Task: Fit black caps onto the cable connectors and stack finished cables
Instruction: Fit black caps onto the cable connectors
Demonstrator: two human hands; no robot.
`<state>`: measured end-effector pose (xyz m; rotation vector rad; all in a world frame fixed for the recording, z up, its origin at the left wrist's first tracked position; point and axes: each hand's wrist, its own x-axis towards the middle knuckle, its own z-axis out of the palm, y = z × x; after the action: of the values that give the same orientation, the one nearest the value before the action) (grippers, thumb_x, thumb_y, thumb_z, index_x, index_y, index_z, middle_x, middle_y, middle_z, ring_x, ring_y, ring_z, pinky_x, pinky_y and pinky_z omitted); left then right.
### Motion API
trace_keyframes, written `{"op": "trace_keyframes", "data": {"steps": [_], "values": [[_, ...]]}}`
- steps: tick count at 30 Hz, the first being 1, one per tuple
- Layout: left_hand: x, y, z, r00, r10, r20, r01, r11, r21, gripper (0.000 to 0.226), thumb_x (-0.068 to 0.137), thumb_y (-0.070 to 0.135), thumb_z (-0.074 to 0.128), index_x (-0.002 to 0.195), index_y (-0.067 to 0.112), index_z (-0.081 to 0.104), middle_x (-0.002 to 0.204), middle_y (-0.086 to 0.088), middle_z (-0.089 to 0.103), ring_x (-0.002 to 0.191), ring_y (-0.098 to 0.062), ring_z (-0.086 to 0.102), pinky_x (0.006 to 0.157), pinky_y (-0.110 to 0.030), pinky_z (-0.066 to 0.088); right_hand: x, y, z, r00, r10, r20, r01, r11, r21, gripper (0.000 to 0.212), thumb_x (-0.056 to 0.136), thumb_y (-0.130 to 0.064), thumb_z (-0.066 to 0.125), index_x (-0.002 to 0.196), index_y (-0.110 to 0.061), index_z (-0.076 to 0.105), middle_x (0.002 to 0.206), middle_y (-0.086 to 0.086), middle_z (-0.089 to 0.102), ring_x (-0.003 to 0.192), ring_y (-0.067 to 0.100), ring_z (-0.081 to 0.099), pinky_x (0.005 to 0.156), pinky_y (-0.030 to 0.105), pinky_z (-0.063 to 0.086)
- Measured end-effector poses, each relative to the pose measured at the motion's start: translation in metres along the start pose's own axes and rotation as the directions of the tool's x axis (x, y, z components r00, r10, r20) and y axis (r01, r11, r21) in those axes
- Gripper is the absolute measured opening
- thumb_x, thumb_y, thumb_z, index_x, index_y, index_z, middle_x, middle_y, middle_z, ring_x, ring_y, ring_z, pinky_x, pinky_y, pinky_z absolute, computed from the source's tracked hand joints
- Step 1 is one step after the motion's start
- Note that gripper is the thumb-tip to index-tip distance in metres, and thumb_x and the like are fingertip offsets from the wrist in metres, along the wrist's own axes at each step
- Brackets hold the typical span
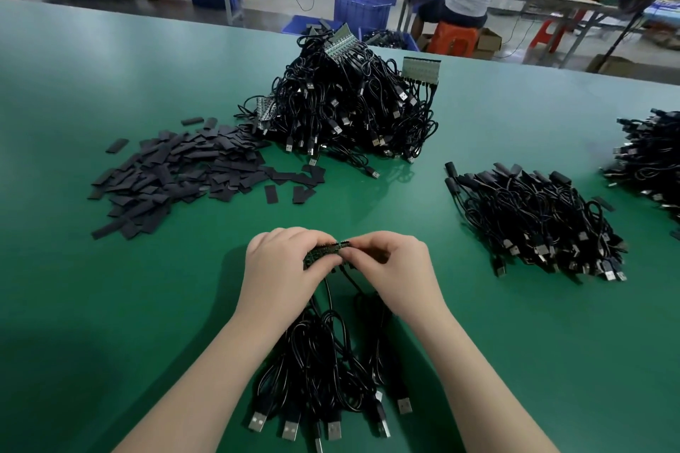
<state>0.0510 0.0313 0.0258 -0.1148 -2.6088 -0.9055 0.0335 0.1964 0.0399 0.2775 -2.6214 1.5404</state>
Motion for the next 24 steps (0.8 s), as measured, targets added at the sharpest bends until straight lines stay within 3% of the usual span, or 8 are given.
{"op": "trace_keyframes", "data": {"steps": [6, 11, 24], "values": [[-0.001, 0.008, 0.001, 1.000, -0.022, 0.004, 0.022, 0.995, -0.095, 0.005, 0.083, 0.033, 0.075, 0.088, 0.033, 0.073, 0.085, 0.021, 0.069, 0.084, -0.007, 0.062, 0.093, -0.036, 0.038, -0.006, 0.000, 0.002, 0.998, -0.056, -0.042, 0.054, 0.997, -0.055, 0.025, 0.081, -0.019, 0.080, 0.070, -0.039, 0.069, 0.072, -0.021, 0.070, 0.073, -0.003, 0.065, 0.069, 0.008, 0.047], [-0.001, 0.009, 0.002, 1.000, -0.017, 0.001, 0.017, 0.992, -0.128, 0.004, 0.081, 0.028, 0.077, 0.083, 0.030, 0.074, 0.077, 0.016, 0.070, 0.070, -0.008, 0.057, 0.086, -0.044, 0.046, -0.015, 0.005, 0.011, 0.958, -0.217, -0.188, 0.188, 0.969, -0.160, 0.008, 0.081, -0.013, 0.080, 0.076, -0.017, 0.075, 0.072, -0.010, 0.069, 0.077, 0.005, 0.061, 0.069, 0.008, 0.044], [0.003, 0.012, 0.004, 0.999, 0.026, 0.027, -0.022, 0.993, -0.115, 0.003, 0.082, 0.025, 0.075, 0.083, 0.027, 0.075, 0.077, 0.016, 0.070, 0.073, -0.009, 0.061, 0.087, -0.043, 0.045, -0.024, 0.013, 0.020, 0.894, -0.306, -0.326, 0.252, 0.947, -0.200, 0.008, 0.080, -0.005, 0.080, 0.077, -0.007, 0.073, 0.072, -0.003, 0.069, 0.076, 0.008, 0.058, 0.069, 0.009, 0.044]]}}
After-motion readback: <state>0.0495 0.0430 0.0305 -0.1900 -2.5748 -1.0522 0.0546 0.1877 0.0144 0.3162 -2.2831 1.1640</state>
